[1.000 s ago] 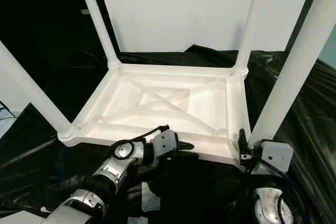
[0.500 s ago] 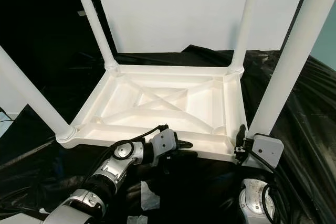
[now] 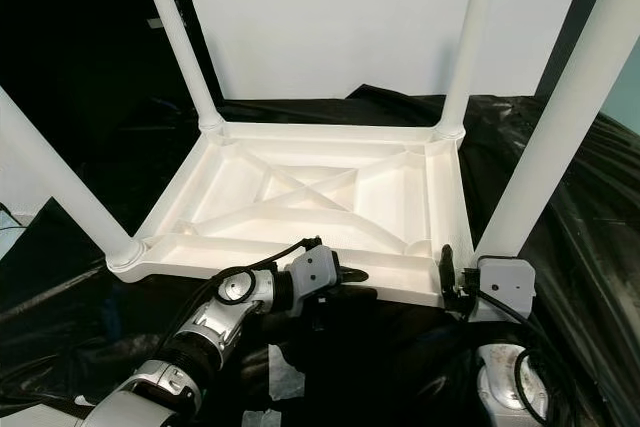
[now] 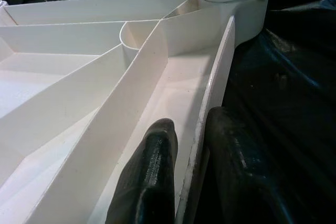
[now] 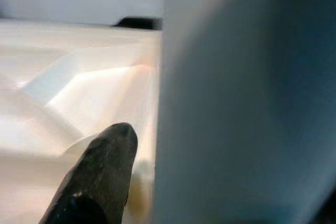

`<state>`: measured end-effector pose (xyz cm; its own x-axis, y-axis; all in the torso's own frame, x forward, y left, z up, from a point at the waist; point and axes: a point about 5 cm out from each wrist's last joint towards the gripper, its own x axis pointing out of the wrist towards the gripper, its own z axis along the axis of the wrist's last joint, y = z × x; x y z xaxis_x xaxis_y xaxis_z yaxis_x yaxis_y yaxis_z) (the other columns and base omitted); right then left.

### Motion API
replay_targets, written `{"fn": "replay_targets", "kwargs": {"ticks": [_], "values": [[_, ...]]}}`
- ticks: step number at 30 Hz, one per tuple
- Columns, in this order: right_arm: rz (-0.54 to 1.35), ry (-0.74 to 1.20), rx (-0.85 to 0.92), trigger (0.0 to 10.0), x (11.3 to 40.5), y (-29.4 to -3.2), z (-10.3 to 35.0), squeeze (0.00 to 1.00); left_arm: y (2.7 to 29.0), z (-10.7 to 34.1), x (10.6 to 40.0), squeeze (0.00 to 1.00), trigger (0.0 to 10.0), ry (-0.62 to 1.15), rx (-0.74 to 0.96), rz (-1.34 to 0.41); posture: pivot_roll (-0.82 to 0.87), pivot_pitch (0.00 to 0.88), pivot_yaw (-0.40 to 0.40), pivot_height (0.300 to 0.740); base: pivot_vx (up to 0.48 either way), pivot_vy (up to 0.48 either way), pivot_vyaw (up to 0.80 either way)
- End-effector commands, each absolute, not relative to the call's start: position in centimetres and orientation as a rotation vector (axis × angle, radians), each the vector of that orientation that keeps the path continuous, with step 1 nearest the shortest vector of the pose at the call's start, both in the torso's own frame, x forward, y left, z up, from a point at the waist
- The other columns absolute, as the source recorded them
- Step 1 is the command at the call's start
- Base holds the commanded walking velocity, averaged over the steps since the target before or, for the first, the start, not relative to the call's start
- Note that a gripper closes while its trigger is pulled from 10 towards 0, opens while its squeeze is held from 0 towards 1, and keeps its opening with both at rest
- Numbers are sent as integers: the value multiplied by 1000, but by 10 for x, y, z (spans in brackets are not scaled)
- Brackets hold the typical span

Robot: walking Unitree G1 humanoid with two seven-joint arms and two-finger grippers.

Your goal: Building children table

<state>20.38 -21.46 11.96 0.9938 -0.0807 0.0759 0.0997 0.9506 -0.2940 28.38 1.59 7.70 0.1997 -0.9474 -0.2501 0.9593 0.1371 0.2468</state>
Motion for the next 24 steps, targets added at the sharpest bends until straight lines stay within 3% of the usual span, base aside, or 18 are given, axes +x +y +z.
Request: {"fn": "replay_targets", "kwargs": {"ticks": [1,7,8,9,10,20,24], "values": [[-15,-22,-266,10000,202,-216,118,0,23,46,275,0,10000,178,386,-1270,-154,0,71,740,0,0,0],[136,47,-239,10000,194,-215,112,0,23,46,275,0,10000,178,387,-1270,-157,0,74,740,0,0,0],[188,68,-237,1451,190,-214,111,0,23,46,275,0,10000,177,388,-1270,-157,0,75,740,0,0,0],[188,68,-237,1451,190,-214,111,0,23,46,275,0,10000,177,388,-1270,-157,0,75,740,0,0,0],[226,78,-245,0,188,-214,111,0,23,47,276,0,10000,176,388,-1270,-158,0,75,740,0,0,0],[190,114,-227,0,184,-215,105,0,23,46,276,0,10000,179,387,-1271,-156,0,73,740,0,0,0],[-44,107,-210,0,172,-208,91,0,23,46,275,0,10000,178,386,-1273,-153,0,78,740,0,0,0]]}}
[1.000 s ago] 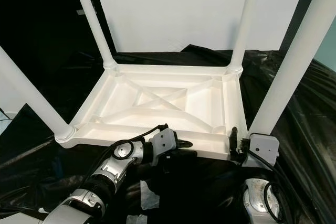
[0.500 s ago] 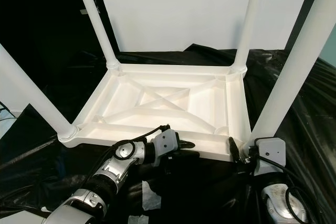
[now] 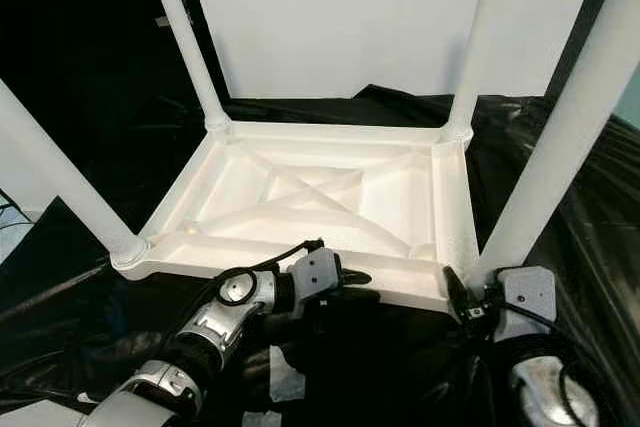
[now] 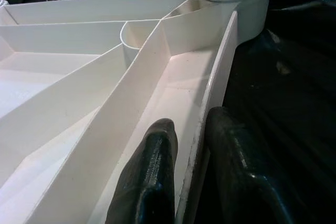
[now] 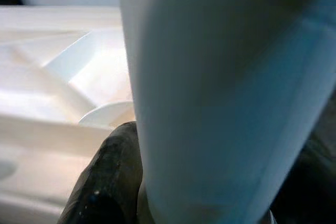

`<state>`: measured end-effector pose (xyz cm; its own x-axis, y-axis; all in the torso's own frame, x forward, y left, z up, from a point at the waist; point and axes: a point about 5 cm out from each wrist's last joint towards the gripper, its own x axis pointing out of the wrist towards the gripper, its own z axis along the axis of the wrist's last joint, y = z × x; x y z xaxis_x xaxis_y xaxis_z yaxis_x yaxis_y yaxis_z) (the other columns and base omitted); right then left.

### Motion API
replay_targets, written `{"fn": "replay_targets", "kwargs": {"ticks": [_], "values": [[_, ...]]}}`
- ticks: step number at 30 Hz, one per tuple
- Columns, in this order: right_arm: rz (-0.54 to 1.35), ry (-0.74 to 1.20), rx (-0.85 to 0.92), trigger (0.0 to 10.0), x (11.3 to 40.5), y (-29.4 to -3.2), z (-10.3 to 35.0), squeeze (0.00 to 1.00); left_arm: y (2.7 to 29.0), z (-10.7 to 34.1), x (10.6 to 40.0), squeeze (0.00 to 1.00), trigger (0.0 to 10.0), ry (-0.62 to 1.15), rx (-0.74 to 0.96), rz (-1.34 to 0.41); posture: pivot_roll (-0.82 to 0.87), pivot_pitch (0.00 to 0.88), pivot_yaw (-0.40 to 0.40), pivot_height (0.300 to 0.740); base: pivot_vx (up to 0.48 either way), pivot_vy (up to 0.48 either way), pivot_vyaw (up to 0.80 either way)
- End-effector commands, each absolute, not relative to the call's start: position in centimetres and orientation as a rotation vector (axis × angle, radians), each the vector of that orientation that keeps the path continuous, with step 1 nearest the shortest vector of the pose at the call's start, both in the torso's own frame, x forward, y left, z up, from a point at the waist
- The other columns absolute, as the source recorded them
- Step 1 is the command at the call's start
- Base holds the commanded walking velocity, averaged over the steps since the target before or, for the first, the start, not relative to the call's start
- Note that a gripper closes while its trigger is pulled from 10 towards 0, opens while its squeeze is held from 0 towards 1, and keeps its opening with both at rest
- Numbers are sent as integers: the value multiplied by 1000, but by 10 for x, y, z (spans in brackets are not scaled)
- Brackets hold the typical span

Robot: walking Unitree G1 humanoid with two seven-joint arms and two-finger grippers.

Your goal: Building children table

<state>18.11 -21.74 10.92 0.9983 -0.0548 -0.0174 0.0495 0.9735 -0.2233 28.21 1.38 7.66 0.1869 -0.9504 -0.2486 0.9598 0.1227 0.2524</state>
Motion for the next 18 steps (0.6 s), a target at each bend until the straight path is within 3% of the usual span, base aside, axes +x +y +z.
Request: {"fn": "replay_targets", "kwargs": {"ticks": [1,6,13,14,15,16,17,18], "values": [[-114,95,-205,0,167,-206,88,0,23,46,276,0,10000,178,387,-1274,-148,0,79,740,0,0,0],[-301,47,-181,0,164,-205,90,0,23,47,276,0,10000,175,389,-1273,-145,0,83,740,0,0,0],[-372,17,-184,0,173,-207,95,0,24,47,276,0,10000,178,393,-1277,-145,0,87,740,0,0,0],[-363,14,-197,10000,176,-206,95,0,24,47,276,0,10000,178,394,-1279,-144,0,86,740,0,0,0],[-340,4,-204,10000,180,-204,96,192,24,47,276,0,10000,176,394,-1279,-142,0,86,740,0,0,0],[-340,4,-204,10000,180,-204,96,192,24,47,276,0,10000,176,394,-1279,-142,0,86,740,0,0,0],[-320,-14,-213,10000,183,-202,98,1000,24,47,276,0,10000,175,394,-1279,-142,0,86,740,0,0,0],[-296,-35,-228,10000,185,-201,101,1000,24,47,276,0,10000,174,393,-1278,-143,0,86,740,0,0,0]]}}
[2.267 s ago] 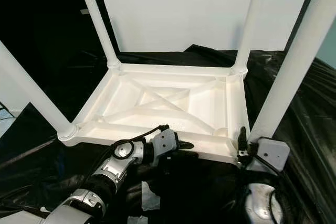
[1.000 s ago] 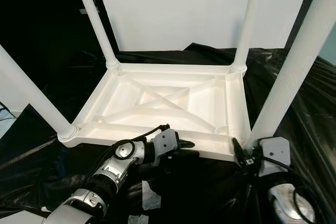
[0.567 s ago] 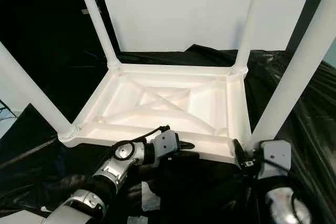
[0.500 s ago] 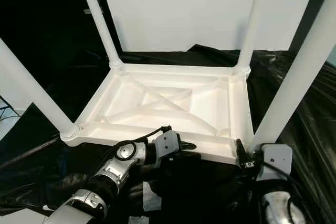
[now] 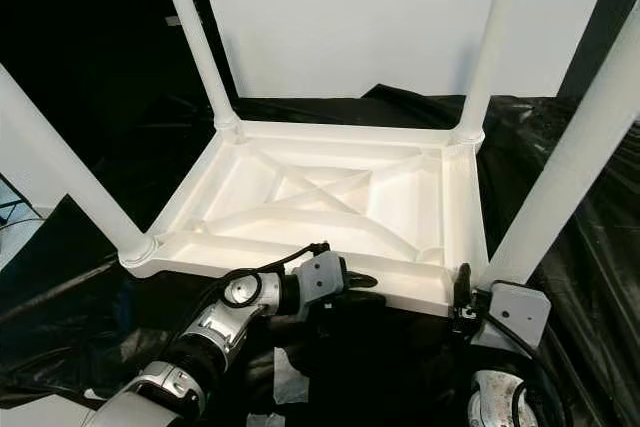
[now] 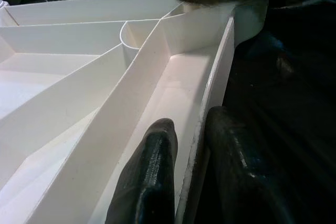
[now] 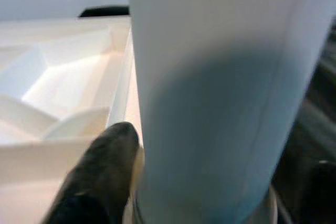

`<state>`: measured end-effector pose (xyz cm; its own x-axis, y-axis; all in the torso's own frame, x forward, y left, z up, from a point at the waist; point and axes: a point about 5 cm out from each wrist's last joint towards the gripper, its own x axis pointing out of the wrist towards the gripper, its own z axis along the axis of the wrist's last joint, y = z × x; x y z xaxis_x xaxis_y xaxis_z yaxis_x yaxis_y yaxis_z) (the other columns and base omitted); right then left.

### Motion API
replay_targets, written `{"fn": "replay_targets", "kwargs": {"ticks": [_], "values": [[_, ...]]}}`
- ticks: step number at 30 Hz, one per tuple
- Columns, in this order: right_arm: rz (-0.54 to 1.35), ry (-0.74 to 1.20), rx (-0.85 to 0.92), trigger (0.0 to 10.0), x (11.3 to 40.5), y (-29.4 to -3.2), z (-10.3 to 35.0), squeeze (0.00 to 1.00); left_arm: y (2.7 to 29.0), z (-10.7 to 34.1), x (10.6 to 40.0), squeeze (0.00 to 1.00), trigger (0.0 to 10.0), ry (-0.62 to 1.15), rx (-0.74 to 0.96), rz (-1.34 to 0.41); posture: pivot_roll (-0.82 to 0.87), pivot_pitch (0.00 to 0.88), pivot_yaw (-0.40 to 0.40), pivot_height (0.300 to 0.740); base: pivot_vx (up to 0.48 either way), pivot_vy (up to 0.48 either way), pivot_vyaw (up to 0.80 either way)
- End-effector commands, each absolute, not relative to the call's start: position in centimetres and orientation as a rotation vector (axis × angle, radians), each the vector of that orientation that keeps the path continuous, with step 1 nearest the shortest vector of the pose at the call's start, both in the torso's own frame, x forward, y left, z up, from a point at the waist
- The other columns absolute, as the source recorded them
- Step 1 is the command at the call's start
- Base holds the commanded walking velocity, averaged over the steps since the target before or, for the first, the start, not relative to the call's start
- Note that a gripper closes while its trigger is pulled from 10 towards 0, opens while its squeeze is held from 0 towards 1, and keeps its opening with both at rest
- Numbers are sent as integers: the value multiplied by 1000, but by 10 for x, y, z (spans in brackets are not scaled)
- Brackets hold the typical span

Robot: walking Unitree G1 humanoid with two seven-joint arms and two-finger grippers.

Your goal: Building children table

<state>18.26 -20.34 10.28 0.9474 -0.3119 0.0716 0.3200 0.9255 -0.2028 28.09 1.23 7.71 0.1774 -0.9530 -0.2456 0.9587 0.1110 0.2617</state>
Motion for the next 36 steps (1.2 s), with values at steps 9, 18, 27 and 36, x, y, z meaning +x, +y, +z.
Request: {"fn": "replay_targets", "kwargs": {"ticks": [9,18,27,36], "values": [[2,-115,-317,10000,202,-198,118,0,22,46,274,0,10000,176,390,-1282,-154,0,79,740,0,0,0],[112,-31,-285,0,190,-196,105,0,20,47,275,0,10000,173,386,-1277,-159,0,74,740,0,0,0],[-158,49,-89,0,193,-213,101,0,18,47,275,0,10000,171,393,-1295,-169,0,86,740,0,0,0],[-161,53,-129,0,190,-192,88,0,22,49,277,0,10000,166,395,-1276,-135,0,80,740,0,0,0]]}}
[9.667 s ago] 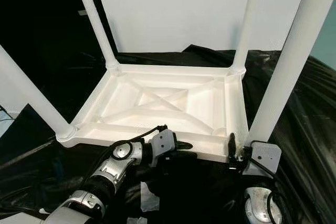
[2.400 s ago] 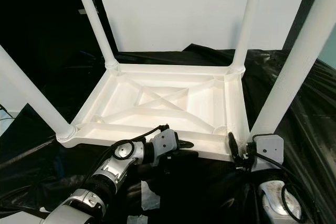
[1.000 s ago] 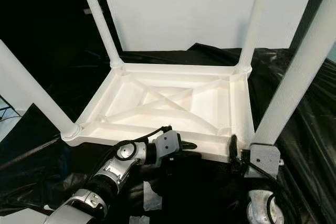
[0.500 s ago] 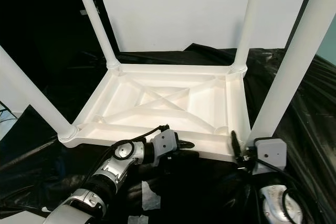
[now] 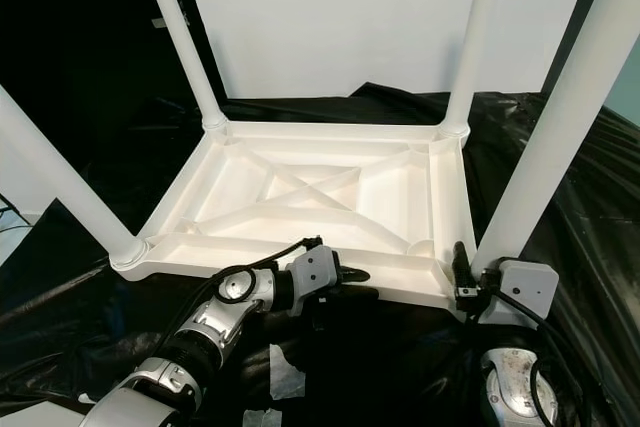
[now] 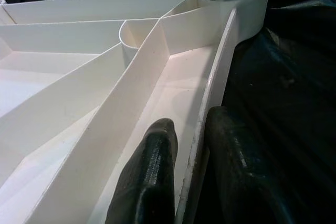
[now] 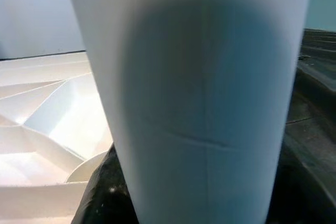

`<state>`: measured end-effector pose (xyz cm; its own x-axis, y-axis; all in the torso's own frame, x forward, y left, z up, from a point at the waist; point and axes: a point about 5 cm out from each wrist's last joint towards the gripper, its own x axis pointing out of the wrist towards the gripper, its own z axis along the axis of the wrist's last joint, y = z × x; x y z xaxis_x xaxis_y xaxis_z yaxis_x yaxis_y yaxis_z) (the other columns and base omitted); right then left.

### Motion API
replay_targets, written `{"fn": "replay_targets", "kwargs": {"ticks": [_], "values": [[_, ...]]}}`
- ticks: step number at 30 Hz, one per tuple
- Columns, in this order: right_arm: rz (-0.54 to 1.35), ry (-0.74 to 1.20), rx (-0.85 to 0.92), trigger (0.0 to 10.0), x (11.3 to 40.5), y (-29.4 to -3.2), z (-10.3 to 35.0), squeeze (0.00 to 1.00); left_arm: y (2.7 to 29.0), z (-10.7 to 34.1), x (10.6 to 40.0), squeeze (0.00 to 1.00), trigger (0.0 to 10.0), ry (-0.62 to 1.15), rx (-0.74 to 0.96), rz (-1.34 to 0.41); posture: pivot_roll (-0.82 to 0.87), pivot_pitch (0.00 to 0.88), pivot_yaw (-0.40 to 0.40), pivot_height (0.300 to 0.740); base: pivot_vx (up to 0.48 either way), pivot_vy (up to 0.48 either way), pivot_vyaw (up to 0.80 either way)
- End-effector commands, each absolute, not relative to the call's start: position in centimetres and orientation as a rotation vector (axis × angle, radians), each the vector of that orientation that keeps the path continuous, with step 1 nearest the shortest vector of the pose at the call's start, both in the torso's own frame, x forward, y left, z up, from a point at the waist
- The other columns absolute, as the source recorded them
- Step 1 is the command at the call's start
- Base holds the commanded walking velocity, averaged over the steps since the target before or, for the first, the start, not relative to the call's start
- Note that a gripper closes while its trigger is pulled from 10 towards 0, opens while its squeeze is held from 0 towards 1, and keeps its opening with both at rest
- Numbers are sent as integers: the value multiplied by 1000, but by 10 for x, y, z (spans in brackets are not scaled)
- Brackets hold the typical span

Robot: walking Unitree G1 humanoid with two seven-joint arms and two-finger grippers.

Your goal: Building children table

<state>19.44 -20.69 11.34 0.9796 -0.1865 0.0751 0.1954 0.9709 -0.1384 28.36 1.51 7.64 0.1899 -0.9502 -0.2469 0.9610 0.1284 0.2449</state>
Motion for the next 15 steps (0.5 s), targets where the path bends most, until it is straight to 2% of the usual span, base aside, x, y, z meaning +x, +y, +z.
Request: {"fn": "replay_targets", "kwargs": {"ticks": [1,3,7,13,14,15], "values": [[-172,41,-139,0,190,-191,89,0,23,48,276,0,10000,168,394,-1276,-135,0,79,740,0,0,0],[-179,34,-145,0,190,-191,89,0,23,48,276,0,10000,168,394,-1276,-135,0,79,740,0,0,0],[-376,-92,-162,0,203,-188,101,0,22,46,275,0,10000,174,389,-1274,-130,0,76,740,0,0,0],[-347,-94,-164,0,208,-184,101,0,20,47,275,0,10000,169,391,-1279,-124,0,73,740,0,0,0],[-322,-80,-167,4039,208,-183,99,0,19,49,276,0,10000,165,388,-1274,-122,0,71,740,0,0,0],[-311,-68,-166,10000,208,-183,97,0,20,49,277,0,10000,165,387,-1270,-122,0,71,740,0,0,0]]}}
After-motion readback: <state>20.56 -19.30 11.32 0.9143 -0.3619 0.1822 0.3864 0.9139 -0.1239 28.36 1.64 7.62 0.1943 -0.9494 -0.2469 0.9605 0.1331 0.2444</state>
